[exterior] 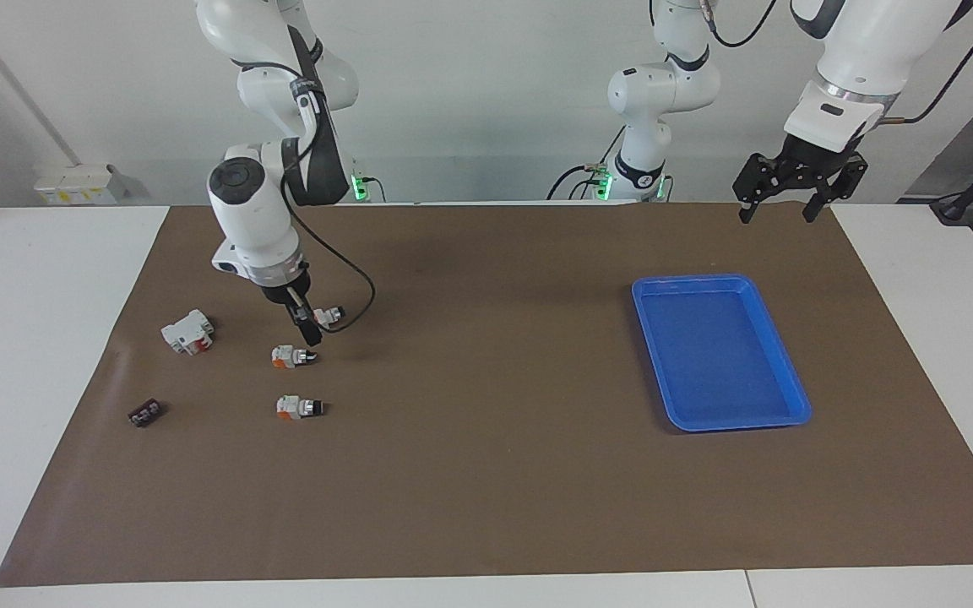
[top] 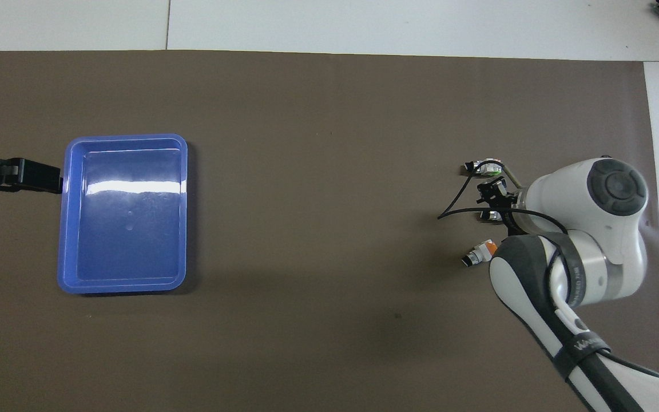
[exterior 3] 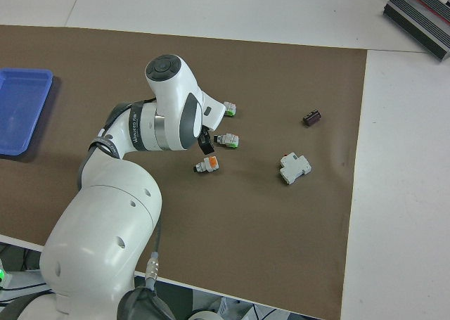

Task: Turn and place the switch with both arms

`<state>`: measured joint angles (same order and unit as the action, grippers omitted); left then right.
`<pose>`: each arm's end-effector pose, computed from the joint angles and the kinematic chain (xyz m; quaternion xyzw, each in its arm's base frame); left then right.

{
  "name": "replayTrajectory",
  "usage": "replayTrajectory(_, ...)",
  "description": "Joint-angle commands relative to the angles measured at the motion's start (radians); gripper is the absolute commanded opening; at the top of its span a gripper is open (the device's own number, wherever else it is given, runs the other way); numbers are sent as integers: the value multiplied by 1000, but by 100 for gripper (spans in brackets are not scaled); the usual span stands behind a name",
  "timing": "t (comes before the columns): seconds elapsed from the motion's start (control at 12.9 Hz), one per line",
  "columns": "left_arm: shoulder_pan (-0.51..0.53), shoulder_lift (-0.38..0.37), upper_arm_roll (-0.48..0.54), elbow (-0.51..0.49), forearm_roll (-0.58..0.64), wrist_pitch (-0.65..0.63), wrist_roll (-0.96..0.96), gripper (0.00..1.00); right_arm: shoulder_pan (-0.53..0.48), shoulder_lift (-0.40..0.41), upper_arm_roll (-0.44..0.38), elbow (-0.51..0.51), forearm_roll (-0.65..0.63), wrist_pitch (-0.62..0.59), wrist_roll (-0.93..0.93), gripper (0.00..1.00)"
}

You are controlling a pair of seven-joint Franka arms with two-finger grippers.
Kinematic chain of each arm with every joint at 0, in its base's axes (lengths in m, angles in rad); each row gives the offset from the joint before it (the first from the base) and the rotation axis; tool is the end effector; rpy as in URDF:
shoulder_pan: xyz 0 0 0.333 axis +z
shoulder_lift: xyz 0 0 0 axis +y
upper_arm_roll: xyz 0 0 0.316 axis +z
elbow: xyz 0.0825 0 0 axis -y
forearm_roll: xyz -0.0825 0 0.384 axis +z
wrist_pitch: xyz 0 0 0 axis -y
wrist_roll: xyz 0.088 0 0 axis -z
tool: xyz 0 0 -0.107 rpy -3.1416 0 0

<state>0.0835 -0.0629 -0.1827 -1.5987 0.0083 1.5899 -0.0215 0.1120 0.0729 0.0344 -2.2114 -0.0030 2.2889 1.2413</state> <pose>0.5344 -0.0557 0.6468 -0.9988 0.0388 -0.0271 0.0082 0.5324 0.0783 0.3466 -0.8543 0.5197 -0.0017 0.0016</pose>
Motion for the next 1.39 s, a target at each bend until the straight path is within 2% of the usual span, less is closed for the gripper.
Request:
replayTrajectory(0.0, 13, -20, -6, -14, -10, -13, 8, 100, 0, -28, -1, -99, 28, 81, 44, 100)
replayTrajectory(0.31, 13, -20, -6, -14, -10, -13, 8, 100, -6, -59, -1, -172, 29, 83, 38, 100)
replayTrajectory(0.62, 13, -20, -6, -14, -10, -13, 8, 100, -20, -48, -1, -197, 32, 110, 33, 100)
replayTrajectory(0.7, 13, -20, -6, -14, -10, -13, 8, 100, -28, -48, -1, -206, 32, 128, 32, 96)
replayTrajectory(0.77, 13, -20, -6, -14, -10, -19, 5, 100, -29, -47, -1, -206, 32, 132, 32, 79)
replayTrajectory(0.85, 7, -23, -7, -15, -10, -31, 8, 100, -29, -47, -1, -206, 34, 132, 33, 48)
replayTrajectory(0.93, 5, -23, -7, -15, -10, -33, 6, 100, -31, -47, -1, -206, 47, 132, 27, 26)
replayTrajectory(1.0, 10, -23, -7, -15, -10, -33, 6, 100, -46, -47, -1, -206, 60, 132, 3, 10)
replayTrajectory(1.08, 13, -25, -6, -15, -10, -33, 8, 100, -60, -38, -1, -206, 83, 132, -9, 0)
replayTrajectory(1.16, 19, -25, -6, -15, -10, -33, 8, 100, -60, -28, -1, -203, 139, 136, -13, 0)
replayTrajectory(1.31, 25, -25, -6, -15, -10, -34, 8, 100, -48, -27, -1, -188, 159, 121, -63, 0)
